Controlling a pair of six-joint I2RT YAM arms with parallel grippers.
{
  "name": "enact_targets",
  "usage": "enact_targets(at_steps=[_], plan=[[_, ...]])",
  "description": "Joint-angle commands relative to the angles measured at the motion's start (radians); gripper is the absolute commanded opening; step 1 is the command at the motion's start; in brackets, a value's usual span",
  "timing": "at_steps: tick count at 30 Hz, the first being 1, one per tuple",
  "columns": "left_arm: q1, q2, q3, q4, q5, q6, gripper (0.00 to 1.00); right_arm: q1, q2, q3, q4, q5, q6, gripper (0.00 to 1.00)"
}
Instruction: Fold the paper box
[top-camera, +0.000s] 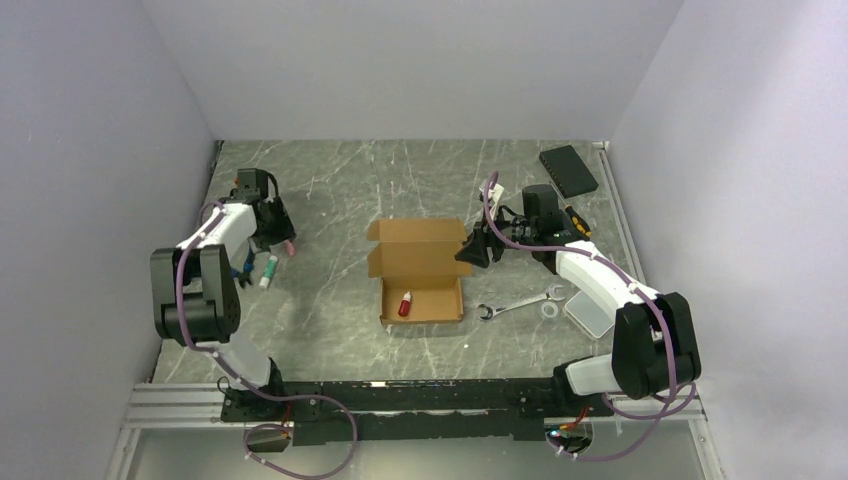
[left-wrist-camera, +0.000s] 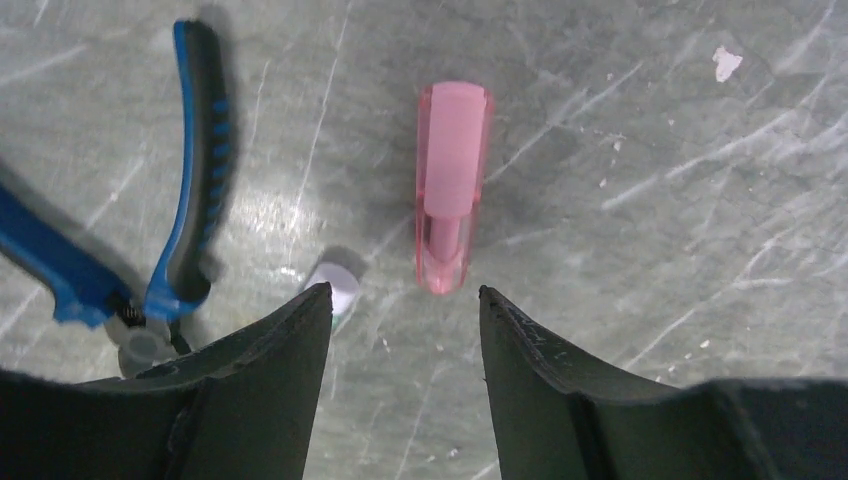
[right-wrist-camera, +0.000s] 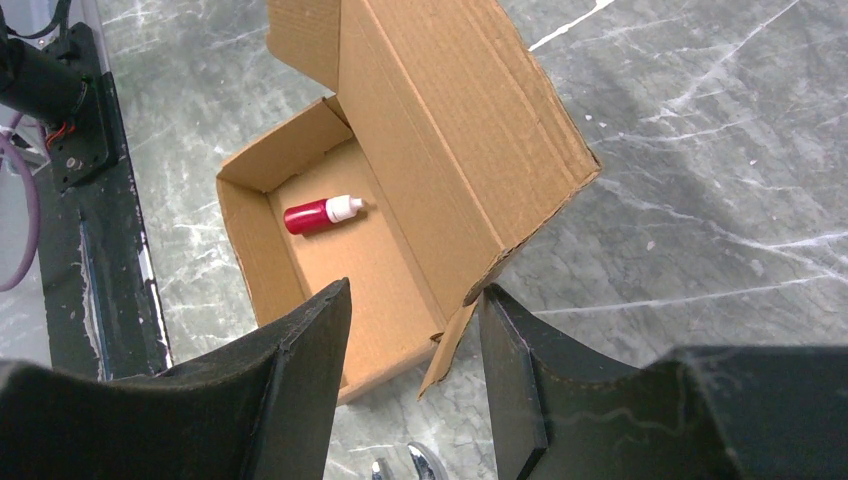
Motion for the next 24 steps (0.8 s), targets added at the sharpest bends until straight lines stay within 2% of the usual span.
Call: enact_targets(at_steps=[1,8,13,16,22,24], plan=[[0.018,0.082,0.092,0.027,0.089,0.097,0.60,0.006,-0.009,0.036,0.005,-0.034,-0.019,0.53],[0.022,0.225,0.181,0.006,0.134,0.147,0.59,0.005,-0.008,0.038,0.006,-0.033,-0.020,0.53],[0.021,0.280,0.205,-0.020,0.115,0.142,0.56,0.005,-0.004,0.038,0.003,-0.032,-0.023,0.53],[0.022,0.294,0.205,-0.023,0.115,0.135,0.47,0.006,-0.003,0.038,0.002,-0.032,-0.023,0.53],[0.021,0.282,0.198,-0.027,0.115,0.133,0.20,0.006,-0.005,0.039,0.001,-0.034,-0.023,0.53],[0.018,0.256,0.191,-0.030,0.112,0.137,0.16,0.004,-0.007,0.039,0.002,-0.034,-0.023,0.53]])
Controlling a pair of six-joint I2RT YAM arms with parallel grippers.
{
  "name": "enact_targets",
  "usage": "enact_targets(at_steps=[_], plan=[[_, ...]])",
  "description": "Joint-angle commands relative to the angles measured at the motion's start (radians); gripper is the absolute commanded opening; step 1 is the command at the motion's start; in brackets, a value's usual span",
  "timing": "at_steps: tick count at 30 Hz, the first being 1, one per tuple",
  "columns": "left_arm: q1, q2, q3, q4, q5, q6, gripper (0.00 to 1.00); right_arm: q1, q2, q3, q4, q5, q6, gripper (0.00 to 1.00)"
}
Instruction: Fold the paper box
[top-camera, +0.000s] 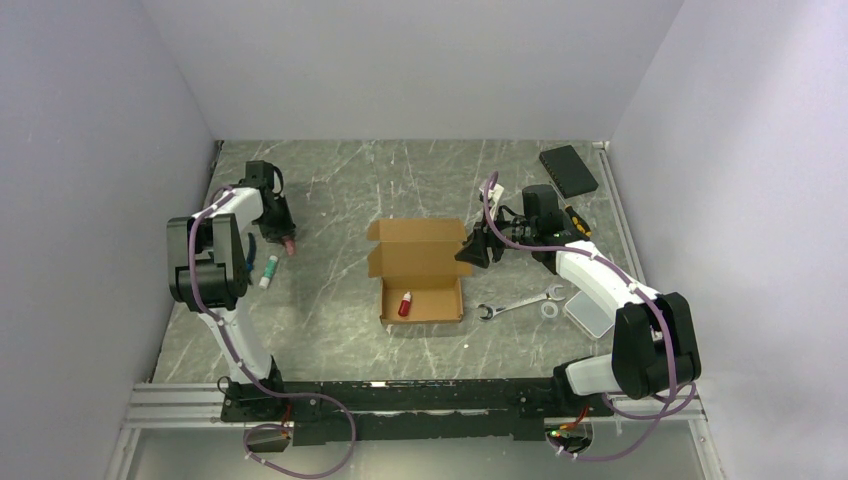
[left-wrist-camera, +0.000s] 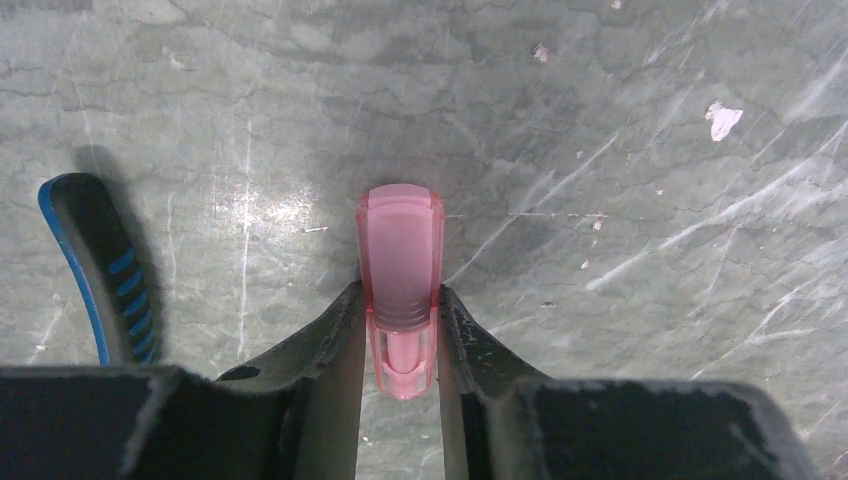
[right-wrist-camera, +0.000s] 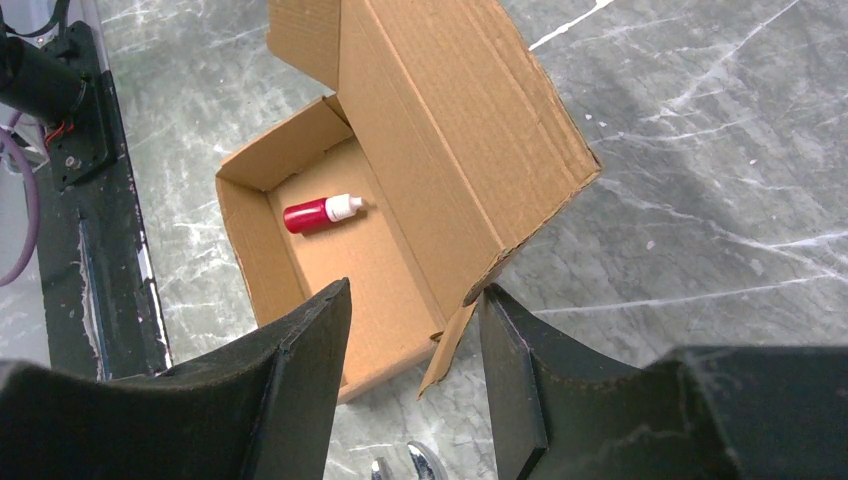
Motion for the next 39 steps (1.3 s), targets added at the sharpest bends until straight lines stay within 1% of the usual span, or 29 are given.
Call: enact_targets(at_steps=[1,7,10,12,13,16,19,23,25,26,28,30,32,34,36,39], plan=[[-0.008,-0.028,-0.003,-0.026,0.004,0.018,0.15,0.004,-0.008,0.039,0.004,-0.035,-0.020,0.53],[-0.070,-0.172,-0.052,-0.035,-0.009,0.017,0.14,0.007,-0.010,0.039,0.003,-0.038,-0.020,0.53],[-0.082,-0.230,-0.092,-0.038,-0.007,-0.006,0.14,0.006,-0.013,0.039,0.002,-0.039,-0.021,0.53],[-0.081,-0.270,-0.122,-0.037,0.025,-0.023,0.13,0.006,-0.015,0.039,0.002,-0.039,-0.020,0.53],[-0.109,-0.294,-0.137,-0.038,0.039,-0.032,0.13,0.006,-0.016,0.039,0.003,-0.039,-0.020,0.53],[-0.143,-0.395,-0.191,-0.030,0.105,-0.066,0.13,0.006,-0.016,0.039,0.003,-0.039,-0.021,0.53],[-0.170,-0.533,-0.270,-0.015,0.171,-0.107,0.12,0.007,-0.015,0.039,0.002,-0.038,-0.021,0.53],[-0.203,-0.762,-0.412,0.020,0.279,-0.139,0.12,0.007,-0.013,0.039,0.002,-0.037,-0.023,0.53],[-0.234,-0.840,-0.464,0.042,0.329,-0.147,0.12,0.007,-0.013,0.041,0.000,-0.036,-0.022,0.53],[-0.264,-0.894,-0.478,0.050,0.337,-0.152,0.11,0.006,-0.011,0.040,0.001,-0.034,-0.023,0.53],[-0.335,-0.948,-0.488,0.069,0.347,-0.159,0.11,0.007,-0.010,0.040,0.002,-0.031,-0.023,0.53],[-0.420,-0.972,-0.490,0.098,0.333,-0.164,0.11,0.007,-0.010,0.041,0.000,-0.028,-0.024,0.53],[-0.518,-0.963,-0.488,0.132,0.305,-0.160,0.10,0.006,-0.011,0.039,0.000,-0.024,-0.024,0.53],[-0.616,-0.921,-0.475,0.169,0.268,-0.143,0.10,0.006,-0.009,0.040,0.000,-0.022,-0.024,0.53],[-0.724,-0.849,-0.446,0.185,0.196,-0.108,0.10,0.006,-0.009,0.040,0.001,-0.020,-0.026,0.53],[-0.876,-0.704,-0.365,0.186,0.046,-0.042,0.11,0.005,-0.007,0.040,-0.001,-0.020,-0.026,0.53]])
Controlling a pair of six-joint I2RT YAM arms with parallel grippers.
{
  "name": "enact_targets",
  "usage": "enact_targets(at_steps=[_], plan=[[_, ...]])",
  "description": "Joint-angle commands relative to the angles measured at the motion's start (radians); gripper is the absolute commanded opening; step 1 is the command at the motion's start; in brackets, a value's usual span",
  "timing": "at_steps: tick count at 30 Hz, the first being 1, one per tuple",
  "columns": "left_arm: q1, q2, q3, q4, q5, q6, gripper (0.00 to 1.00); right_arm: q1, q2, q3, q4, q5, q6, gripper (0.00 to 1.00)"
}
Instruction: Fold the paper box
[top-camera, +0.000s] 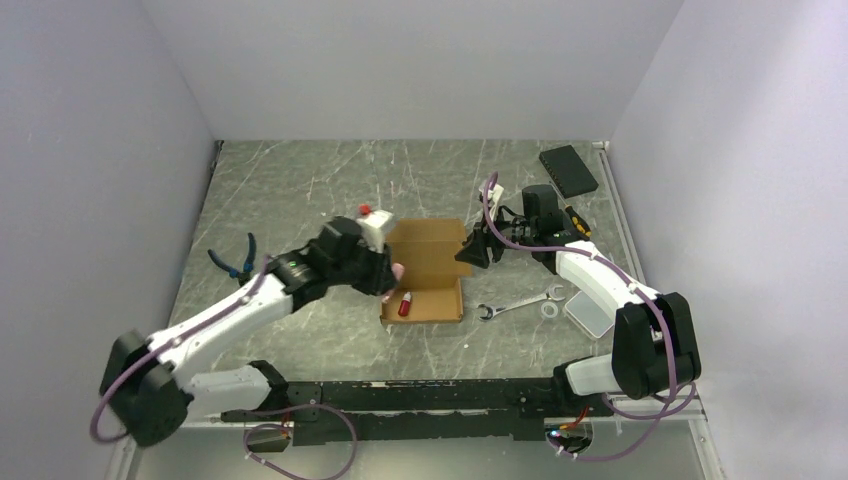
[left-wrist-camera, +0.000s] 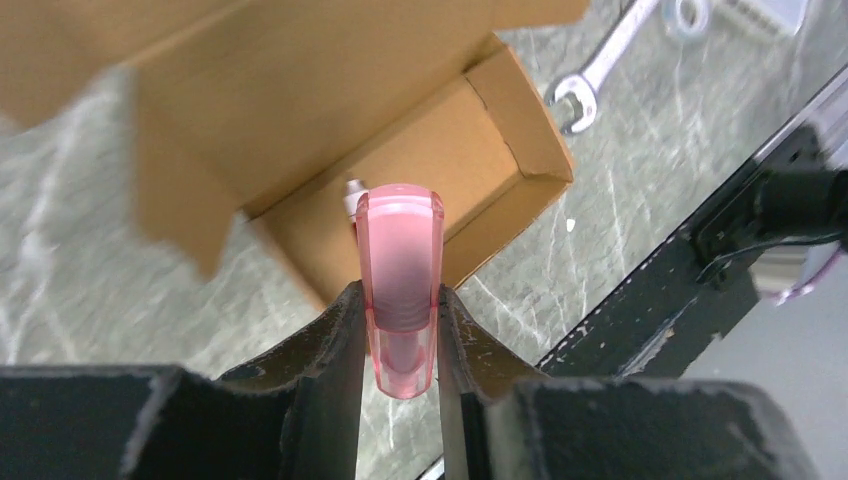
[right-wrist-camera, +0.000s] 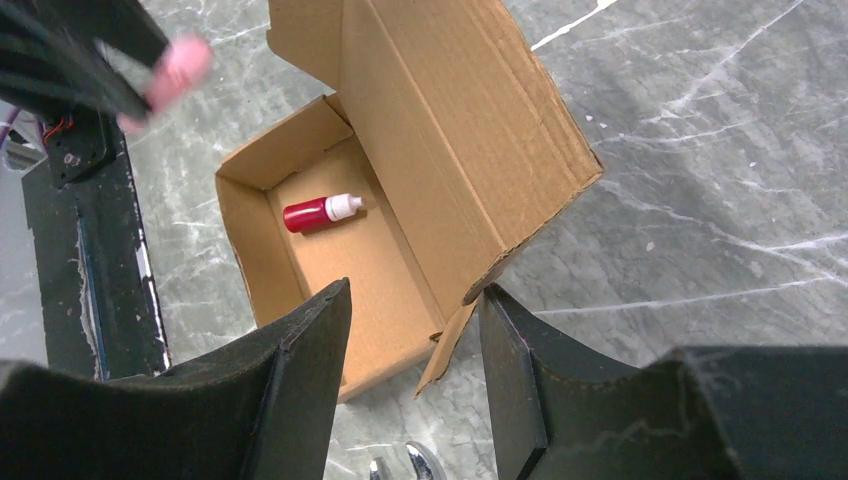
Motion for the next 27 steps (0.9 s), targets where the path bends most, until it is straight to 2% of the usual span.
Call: enact_targets(at_steps=[1,5,9,17,19,23,27], plan=[[-0.187,0.195,0.141,0.053,-0.213,0.102,0.11,0.003,-0.008,0.041,0.000,-0.019,-0.019,0.53],[-0.275,0.398,0.269,0.020,-0.317,0.128,0.11,0.003,-0.006,0.041,0.000,-0.022,-0.020,0.53],[-0.304,0.516,0.317,0.053,-0.360,0.130,0.13,0.003,-0.006,0.039,0.000,-0.026,-0.020,0.53],[-0.329,0.566,0.281,0.090,-0.362,0.006,0.16,0.002,-0.006,0.039,-0.001,-0.029,-0.021,0.53],[-0.334,0.564,0.255,0.096,-0.363,-0.024,0.25,0.003,-0.005,0.039,-0.001,-0.031,-0.020,0.53],[-0.336,0.557,0.254,0.057,-0.382,-0.051,0.48,0.003,-0.007,0.039,0.000,-0.029,-0.018,0.53],[-0.336,0.498,0.267,0.020,-0.385,-0.046,0.57,0.003,-0.009,0.039,-0.001,-0.027,-0.019,0.53]])
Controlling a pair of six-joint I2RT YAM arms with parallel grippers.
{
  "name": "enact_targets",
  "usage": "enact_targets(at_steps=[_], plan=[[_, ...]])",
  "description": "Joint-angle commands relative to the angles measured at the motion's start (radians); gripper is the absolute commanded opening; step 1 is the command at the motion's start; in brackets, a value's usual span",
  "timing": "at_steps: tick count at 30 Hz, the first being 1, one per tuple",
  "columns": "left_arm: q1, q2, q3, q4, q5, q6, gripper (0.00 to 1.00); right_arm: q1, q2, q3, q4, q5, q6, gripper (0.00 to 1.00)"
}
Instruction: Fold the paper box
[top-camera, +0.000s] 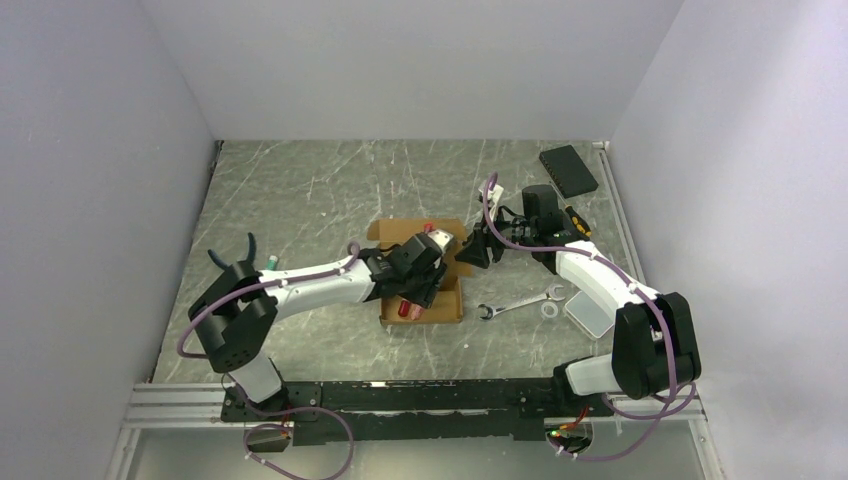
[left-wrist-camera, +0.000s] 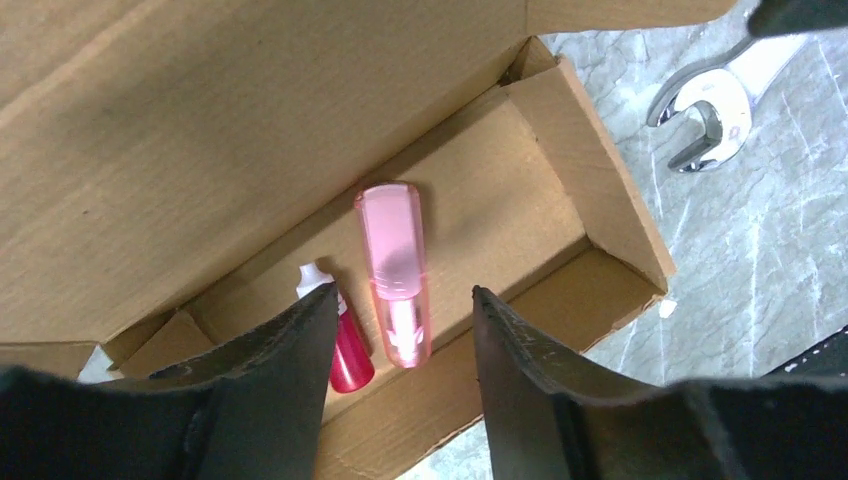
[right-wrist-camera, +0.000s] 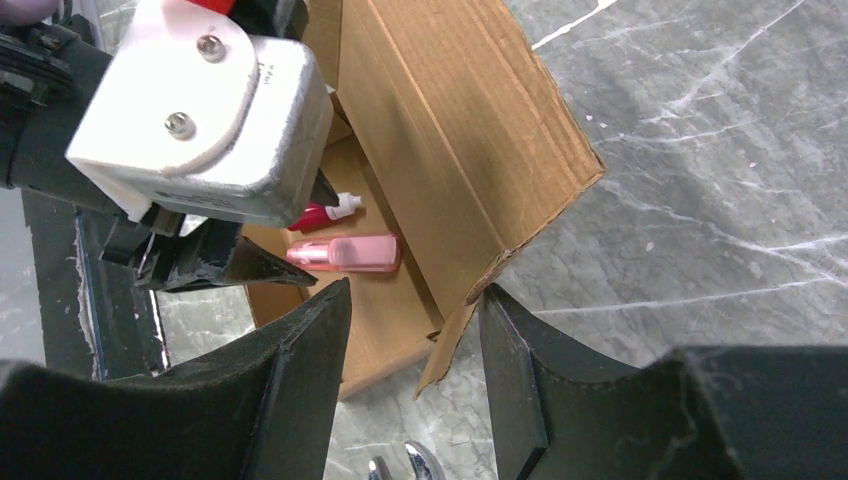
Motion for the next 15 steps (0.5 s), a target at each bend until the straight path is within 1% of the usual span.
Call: enact_targets(at_steps=[1,3,6,8,11,13,15], plan=[[-0.004,-0.103,0.018,-0.031,-0.031,-0.022,0.58,0.002,-0.009,0.039,0.001,-0.026,-0.013,0.53],[-0.004,-0.165,0.011,-0.062,-0.058,-0.015,0.59,0.002,-0.008,0.039,0.001,-0.027,-0.013,0.53],[0.009,-0.265,-0.018,-0.141,-0.158,-0.011,0.60,0.003,-0.009,0.039,0.001,-0.029,-0.014,0.53],[0.067,-0.342,-0.057,-0.197,-0.179,-0.027,0.61,0.002,-0.010,0.039,0.000,-0.032,-0.014,0.53],[0.246,-0.480,-0.136,-0.262,-0.149,-0.048,0.61,0.004,-0.011,0.039,0.001,-0.033,-0.014,0.53],[0.403,-0.571,-0.176,-0.298,-0.161,-0.038,0.66,0.004,-0.011,0.039,0.001,-0.034,-0.014,0.53],[0.520,-0.647,-0.209,-0.298,-0.200,0.014,0.74,0.004,-0.012,0.039,0.002,-0.034,-0.013,0.53]])
